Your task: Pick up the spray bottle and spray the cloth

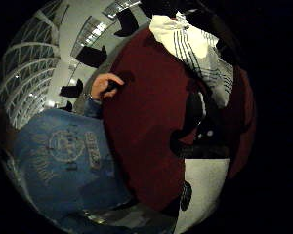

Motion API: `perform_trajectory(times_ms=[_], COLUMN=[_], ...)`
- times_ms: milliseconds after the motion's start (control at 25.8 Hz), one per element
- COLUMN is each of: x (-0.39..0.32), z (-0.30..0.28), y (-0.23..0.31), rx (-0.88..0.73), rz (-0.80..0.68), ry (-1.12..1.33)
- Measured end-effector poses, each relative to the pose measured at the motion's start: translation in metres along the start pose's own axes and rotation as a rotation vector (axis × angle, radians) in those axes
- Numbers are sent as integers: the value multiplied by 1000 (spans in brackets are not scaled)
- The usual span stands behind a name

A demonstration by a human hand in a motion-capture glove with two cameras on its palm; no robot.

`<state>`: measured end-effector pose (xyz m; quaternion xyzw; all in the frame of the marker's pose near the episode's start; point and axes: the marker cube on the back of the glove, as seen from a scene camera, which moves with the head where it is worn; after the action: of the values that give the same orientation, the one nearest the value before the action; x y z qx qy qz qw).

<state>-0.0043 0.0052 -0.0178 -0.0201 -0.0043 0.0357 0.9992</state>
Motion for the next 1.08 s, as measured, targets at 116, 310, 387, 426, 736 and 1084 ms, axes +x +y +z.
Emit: perform_trajectory(times_ms=[116, 310, 387, 426, 736, 1084], x=[1, 7, 15, 21, 75, 108], z=[-1, -8, -12, -15, -28, -26], y=[2, 8, 13, 16, 52, 47], rx=[-3, 46, 100, 131, 289, 361], rz=[7, 82, 155, 194, 498, 676], ry=[-7, -100, -202, -252, -723, -730])
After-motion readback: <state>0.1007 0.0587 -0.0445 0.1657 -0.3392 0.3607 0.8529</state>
